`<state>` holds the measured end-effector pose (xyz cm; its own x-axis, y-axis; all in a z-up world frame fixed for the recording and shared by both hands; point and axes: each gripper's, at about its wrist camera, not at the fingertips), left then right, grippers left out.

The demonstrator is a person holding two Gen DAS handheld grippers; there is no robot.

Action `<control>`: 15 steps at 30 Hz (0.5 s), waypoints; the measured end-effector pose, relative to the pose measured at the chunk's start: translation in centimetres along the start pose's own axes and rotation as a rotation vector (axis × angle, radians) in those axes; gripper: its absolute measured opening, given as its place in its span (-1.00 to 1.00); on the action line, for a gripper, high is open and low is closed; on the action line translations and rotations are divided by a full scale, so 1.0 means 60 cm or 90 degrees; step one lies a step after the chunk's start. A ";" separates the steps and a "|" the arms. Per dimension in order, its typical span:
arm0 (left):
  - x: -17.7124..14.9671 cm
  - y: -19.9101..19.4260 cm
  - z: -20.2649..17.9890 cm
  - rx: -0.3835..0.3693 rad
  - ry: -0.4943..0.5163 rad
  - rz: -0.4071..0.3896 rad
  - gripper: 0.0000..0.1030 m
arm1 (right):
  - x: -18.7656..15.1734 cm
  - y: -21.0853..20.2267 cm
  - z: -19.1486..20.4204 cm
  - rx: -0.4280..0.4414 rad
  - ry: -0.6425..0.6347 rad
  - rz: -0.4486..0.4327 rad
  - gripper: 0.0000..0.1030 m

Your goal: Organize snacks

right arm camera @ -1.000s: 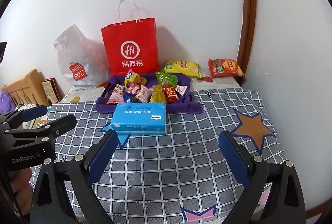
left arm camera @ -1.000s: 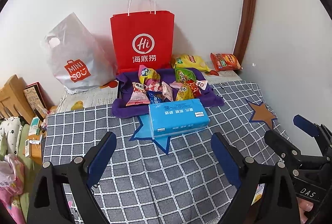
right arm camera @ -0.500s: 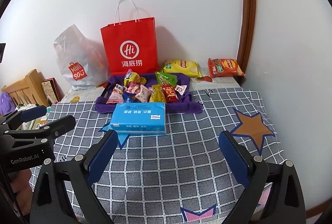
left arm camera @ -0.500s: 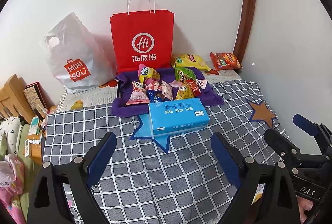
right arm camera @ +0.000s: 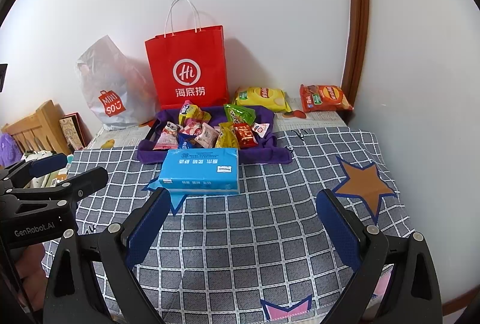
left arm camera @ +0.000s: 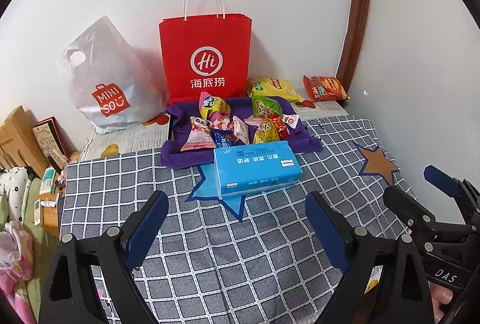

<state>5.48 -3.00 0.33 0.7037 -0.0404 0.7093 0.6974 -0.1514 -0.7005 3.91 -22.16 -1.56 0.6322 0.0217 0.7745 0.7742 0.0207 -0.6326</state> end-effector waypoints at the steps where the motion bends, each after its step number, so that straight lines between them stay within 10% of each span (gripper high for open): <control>1: 0.000 0.001 0.000 0.000 0.000 0.001 0.79 | 0.000 0.000 0.000 0.000 0.000 0.001 0.88; 15: 0.000 0.003 0.001 -0.001 -0.001 0.002 0.79 | -0.002 0.001 0.000 -0.001 0.002 0.001 0.88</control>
<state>5.60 -2.97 0.21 0.7057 -0.0388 0.7074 0.6955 -0.1522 -0.7022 3.91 -22.16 -1.69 0.6335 0.0181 0.7735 0.7733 0.0192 -0.6338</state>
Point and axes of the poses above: each gripper's, at about its wrist camera, not at the fingertips, and y roughly the way its jaws point, z to its left, x to its top, and after that the axes turned 4 degrees about -x, right-handed
